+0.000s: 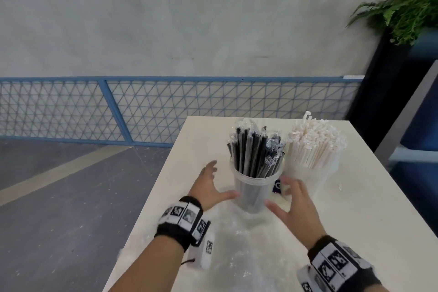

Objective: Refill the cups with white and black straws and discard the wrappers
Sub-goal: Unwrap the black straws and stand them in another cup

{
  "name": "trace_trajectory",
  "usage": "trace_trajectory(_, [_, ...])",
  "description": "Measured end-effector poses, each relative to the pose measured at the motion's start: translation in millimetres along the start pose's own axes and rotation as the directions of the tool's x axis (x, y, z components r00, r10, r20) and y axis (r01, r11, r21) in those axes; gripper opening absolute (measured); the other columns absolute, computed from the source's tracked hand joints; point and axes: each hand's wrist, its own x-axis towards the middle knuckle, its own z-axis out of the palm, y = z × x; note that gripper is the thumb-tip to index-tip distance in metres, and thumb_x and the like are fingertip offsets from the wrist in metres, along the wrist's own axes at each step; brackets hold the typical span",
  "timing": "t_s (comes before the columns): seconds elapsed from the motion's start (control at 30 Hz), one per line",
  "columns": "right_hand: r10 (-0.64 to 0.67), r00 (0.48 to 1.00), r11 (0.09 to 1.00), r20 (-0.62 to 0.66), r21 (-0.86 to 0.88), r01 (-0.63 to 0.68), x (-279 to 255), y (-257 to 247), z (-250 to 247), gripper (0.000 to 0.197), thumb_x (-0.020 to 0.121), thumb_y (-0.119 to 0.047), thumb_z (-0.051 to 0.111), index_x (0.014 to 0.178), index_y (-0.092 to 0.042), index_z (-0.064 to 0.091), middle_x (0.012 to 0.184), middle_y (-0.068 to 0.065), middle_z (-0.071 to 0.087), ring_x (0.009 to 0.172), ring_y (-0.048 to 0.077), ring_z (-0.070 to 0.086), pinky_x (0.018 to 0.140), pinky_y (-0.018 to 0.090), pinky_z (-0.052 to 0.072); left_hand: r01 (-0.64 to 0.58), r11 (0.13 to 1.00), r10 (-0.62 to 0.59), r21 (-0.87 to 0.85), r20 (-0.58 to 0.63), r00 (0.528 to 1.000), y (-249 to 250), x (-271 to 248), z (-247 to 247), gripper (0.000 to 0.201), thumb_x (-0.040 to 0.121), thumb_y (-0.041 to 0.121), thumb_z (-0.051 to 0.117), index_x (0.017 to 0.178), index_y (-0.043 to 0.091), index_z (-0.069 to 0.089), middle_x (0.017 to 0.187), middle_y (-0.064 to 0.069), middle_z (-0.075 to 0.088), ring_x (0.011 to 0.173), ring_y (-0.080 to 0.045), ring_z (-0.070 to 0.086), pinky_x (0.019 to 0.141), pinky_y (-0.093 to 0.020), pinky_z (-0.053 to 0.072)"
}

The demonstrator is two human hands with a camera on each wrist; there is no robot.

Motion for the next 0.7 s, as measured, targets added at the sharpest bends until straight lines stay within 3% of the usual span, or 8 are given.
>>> trace_trajectory(0.07, [-0.009, 0.993, 1.0, -0.114, 0.021, 0.011, 19.4, -11.8, -4.5, 0.08, 0.07, -0.034, 0.078, 0.135, -0.009, 0.039, 0.121, 0.001, 0.042, 0.103, 0.014, 0.05, 0.091, 0.02, 0.04, -0.028, 0.997, 0.033, -0.069, 0.07, 0.997, 18.0, 21.1, -2.8, 0.125, 0.055, 0.047, 0.084, 0.147, 0.017, 0.005, 0.151, -0.006, 0.027, 0.138, -0.019, 0.029, 0.113, -0.037, 0.029])
trace_trajectory(0.13, [0.012, 0.997, 1.0, -0.077, 0.015, -0.011, 36.7, -19.5, -4.7, 0.095, 0.071, -0.04, 0.075, 0.144, -0.009, 0.023, 0.143, 0.009, 0.033, 0.131, 0.02, 0.035, 0.106, 0.022, 0.029, -0.069, 0.995, 0.077, -0.067, 0.135, 0.988, 36.2, 37.9, -5.8, 0.131, 0.049, 0.05, 0.086, 0.145, 0.015, 0.004, 0.149, -0.003, 0.028, 0.138, -0.016, 0.028, 0.114, -0.033, 0.026])
trace_trajectory(0.2, [0.046, 0.999, 0.997, 0.006, 0.065, -0.047, 50.6, -25.4, -4.2, 0.106, 0.071, -0.047, 0.072, 0.148, -0.011, 0.009, 0.154, 0.004, 0.017, 0.142, 0.017, 0.017, 0.11, 0.024, 0.017, -0.095, 0.991, 0.111, -0.094, 0.177, 0.978, 47.4, 51.3, -7.3, 0.119, 0.055, 0.038, 0.087, 0.141, 0.011, 0.01, 0.135, 0.006, 0.036, 0.127, -0.009, 0.035, 0.107, -0.023, 0.028])
trace_trajectory(0.3, [0.073, 0.997, 0.986, 0.034, 0.147, -0.077, 67.3, -27.6, -3.6, 0.115, 0.066, -0.048, 0.075, 0.149, -0.014, 0.002, 0.157, 0.0, 0.014, 0.143, 0.014, 0.015, 0.107, 0.021, 0.015, -0.087, 0.986, 0.113, -0.145, 0.184, 0.976, 47.6, 68.9, -9.5, 0.104, 0.063, 0.022, 0.085, 0.14, 0.005, 0.015, 0.124, 0.007, 0.039, 0.119, -0.008, 0.039, 0.1, -0.02, 0.031])
trace_trajectory(0.43, [0.083, 0.996, 0.956, 0.016, 0.282, -0.084, 82.7, -24.1, -3.7, 0.119, 0.063, -0.038, 0.082, 0.149, -0.024, 0.0, 0.153, -0.007, 0.021, 0.14, 0.008, 0.021, 0.107, 0.022, 0.021, -0.04, 0.981, 0.081, -0.188, 0.215, 0.973, 34.6, 83.3, -1.8, 0.12, 0.042, 0.053, 0.088, 0.139, 0.012, 0.031, 0.131, 0.004, 0.054, 0.121, -0.008, 0.05, 0.107, -0.031, 0.039])
trace_trajectory(0.53, [0.041, 0.999, 0.955, -0.015, 0.293, -0.035, 89.6, -20.5, 0.7, 0.113, 0.064, -0.032, 0.083, 0.148, -0.025, 0.007, 0.139, -0.018, 0.027, 0.129, -0.003, 0.025, 0.104, 0.018, 0.023, -0.019, 0.967, 0.078, -0.254, 0.222, 0.972, 2.4, 106.6, 21.2, 0.13, 0.04, 0.044, 0.093, 0.144, 0.007, 0.024, 0.13, -0.001, 0.059, 0.127, -0.018, 0.05, 0.109, -0.043, 0.038])
trace_trajectory(0.63, [-0.044, 0.997, 0.962, -0.059, 0.266, 0.058, 94.9, -22.9, 3.6, 0.091, 0.072, -0.027, 0.078, 0.144, -0.019, 0.024, 0.133, -0.015, 0.037, 0.122, -0.003, 0.034, 0.101, 0.015, 0.028, -0.099, 0.97, 0.14, -0.224, 0.172, 0.975, 27.3, 91.6, 14.8, 0.103, 0.047, 0.034, 0.092, 0.135, 0.015, 0.042, 0.117, 0.003, 0.066, 0.117, -0.013, 0.058, 0.102, -0.039, 0.044])
trace_trajectory(0.7, [-0.062, 0.994, 0.948, -0.091, 0.305, 0.087, 98.2, -27.6, 0.8, 0.074, 0.077, -0.024, 0.073, 0.137, -0.018, 0.031, 0.128, -0.014, 0.042, 0.117, -0.005, 0.038, 0.101, 0.016, 0.031, -0.12, 0.938, 0.176, -0.326, 0.148, 0.973, 47.1, 85.9, 8.3, 0.082, 0.053, 0.018, 0.089, 0.125, 0.007, 0.051, 0.108, 0.0, 0.069, 0.1, -0.004, 0.066, 0.093, -0.03, 0.052])
